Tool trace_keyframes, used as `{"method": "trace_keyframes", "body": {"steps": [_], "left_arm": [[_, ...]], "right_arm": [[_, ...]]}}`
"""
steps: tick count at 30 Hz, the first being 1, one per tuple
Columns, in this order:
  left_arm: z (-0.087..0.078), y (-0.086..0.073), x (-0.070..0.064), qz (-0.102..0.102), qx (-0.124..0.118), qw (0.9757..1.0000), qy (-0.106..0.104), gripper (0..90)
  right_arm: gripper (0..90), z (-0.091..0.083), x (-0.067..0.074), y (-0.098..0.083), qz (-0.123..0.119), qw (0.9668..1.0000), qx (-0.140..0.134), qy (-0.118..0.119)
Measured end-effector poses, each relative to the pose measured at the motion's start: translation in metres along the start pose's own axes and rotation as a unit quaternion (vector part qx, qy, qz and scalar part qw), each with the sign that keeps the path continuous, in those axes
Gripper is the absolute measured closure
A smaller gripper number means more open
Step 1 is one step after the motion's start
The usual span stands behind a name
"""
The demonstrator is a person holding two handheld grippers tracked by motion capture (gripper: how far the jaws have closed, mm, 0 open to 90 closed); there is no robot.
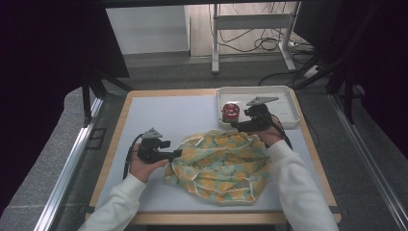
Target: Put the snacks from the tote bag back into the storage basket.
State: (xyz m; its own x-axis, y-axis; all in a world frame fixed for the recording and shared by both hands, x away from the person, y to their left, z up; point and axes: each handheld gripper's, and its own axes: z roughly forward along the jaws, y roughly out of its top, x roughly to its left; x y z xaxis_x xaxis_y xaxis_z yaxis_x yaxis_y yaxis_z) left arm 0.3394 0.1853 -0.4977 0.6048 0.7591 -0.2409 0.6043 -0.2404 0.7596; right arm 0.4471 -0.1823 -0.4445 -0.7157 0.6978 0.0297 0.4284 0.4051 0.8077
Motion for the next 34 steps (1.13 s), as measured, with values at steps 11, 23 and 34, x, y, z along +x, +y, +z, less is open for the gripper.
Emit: {"method": "trace_keyframes", "body": {"steps": [11, 23, 34], "left_arm": [[0.000, 0.000, 0.000, 0.001, 0.000, 1.0000, 0.002, 31.4], [0.000, 0.000, 0.001, 0.001, 0.000, 1.0000, 0.002, 31.4], [-0.001, 0.002, 0.001, 0.003, -0.004, 1.0000, 0.001, 31.2]], "right_arm": [[20.7, -0.041, 0.013, -0.041, -0.008, 0.9999, 0.007, 0.008], [20.8, -0.061, 0.010, -0.070, 0.012, 0.9999, 0.009, -0.001], [20.3, -0.070, 0.011, -0.069, 0.010, 0.9998, -0.009, -0.011]]}}
